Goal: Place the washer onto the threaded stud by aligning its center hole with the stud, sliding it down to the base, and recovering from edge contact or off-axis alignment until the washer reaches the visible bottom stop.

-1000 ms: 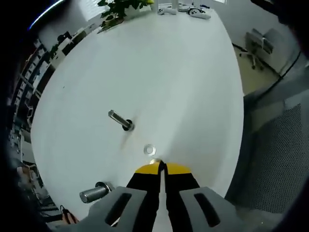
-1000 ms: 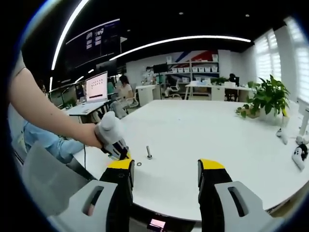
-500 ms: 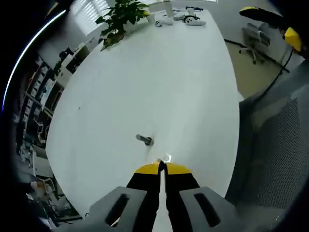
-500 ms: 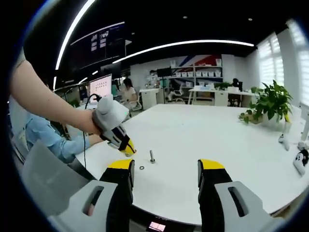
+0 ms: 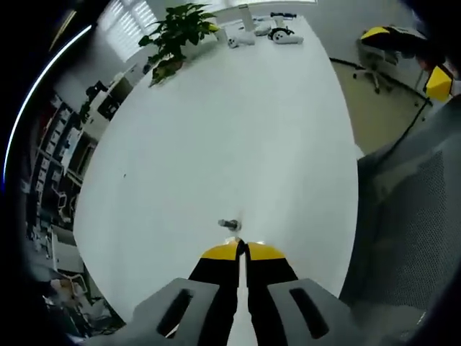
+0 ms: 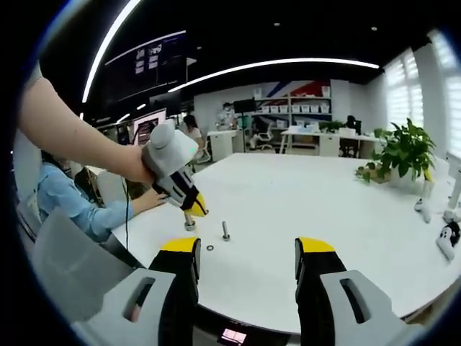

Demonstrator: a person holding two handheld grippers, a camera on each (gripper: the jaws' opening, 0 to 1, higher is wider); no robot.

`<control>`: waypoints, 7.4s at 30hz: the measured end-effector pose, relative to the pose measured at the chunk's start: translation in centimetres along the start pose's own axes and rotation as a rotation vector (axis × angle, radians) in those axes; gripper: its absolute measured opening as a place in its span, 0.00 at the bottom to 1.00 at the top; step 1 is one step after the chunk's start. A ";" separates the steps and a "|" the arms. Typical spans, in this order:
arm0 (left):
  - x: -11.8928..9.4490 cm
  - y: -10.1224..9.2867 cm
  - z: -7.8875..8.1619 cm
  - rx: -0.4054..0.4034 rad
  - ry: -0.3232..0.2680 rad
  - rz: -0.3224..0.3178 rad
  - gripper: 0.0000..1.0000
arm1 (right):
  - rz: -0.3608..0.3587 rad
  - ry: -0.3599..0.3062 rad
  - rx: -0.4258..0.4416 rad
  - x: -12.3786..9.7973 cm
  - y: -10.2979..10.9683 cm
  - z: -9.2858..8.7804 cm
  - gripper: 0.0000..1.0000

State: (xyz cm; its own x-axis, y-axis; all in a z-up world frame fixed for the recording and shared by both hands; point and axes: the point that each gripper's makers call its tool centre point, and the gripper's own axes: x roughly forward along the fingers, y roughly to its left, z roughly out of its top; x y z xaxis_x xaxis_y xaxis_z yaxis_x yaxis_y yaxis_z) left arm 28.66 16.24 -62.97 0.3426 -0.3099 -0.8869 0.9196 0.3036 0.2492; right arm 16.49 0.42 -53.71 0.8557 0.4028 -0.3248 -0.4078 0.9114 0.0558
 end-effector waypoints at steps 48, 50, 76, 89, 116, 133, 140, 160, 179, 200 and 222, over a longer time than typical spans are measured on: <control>2.9 1.6 1.7 -0.132 -0.038 -0.047 0.00 | 0.027 0.006 0.012 0.2 0.6 -0.1 0.55; 3.0 1.6 1.7 -0.126 -0.036 -0.045 0.00 | 0.021 0.008 0.019 0.2 0.3 -0.2 0.55; 6.1 1.5 0.5 -0.107 0.046 -0.020 0.00 | -0.004 0.011 0.064 0.0 -0.5 -0.6 0.55; 6.5 1.8 0.3 -0.124 0.058 -0.010 0.00 | -0.004 0.011 0.075 0.0 -0.6 -0.6 0.55; 5.6 1.1 -1.0 -0.168 0.030 -0.013 0.04 | -0.014 0.011 0.076 0.0 -0.8 -0.7 0.55; 5.1 -1.6 -4.2 -0.210 0.041 -0.069 0.06 | -0.012 0.019 0.071 0.1 -0.7 -0.7 0.55; 5.5 -2.8 -4.4 -0.216 0.042 -0.094 0.06 | -0.018 0.018 0.072 0.0 -0.8 -0.8 0.55; 8.2 -4.2 -5.5 -0.167 0.082 -0.144 0.07 | -0.034 0.015 0.061 0.0 -1.1 -0.6 0.55; 9.4 -4.4 -5.3 0.023 0.139 -0.149 0.02 | -0.054 0.014 0.072 -0.2 -1.6 -0.7 0.55; 9.0 -5.2 -5.6 -0.097 0.176 -0.204 0.00 | -0.052 0.023 0.068 -0.1 -1.5 -0.9 0.55; 6.5 -3.2 -5.2 -0.118 0.044 -0.121 0.00 | -0.052 0.017 0.078 -0.2 -1.6 -0.8 0.55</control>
State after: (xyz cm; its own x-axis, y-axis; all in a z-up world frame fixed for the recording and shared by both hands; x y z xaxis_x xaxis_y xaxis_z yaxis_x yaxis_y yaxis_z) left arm 26.93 17.92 -71.52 0.2193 -0.3120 -0.9244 0.9239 0.3708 0.0940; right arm 16.70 -1.19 -54.53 0.8692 0.3543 -0.3450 -0.3366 0.9350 0.1122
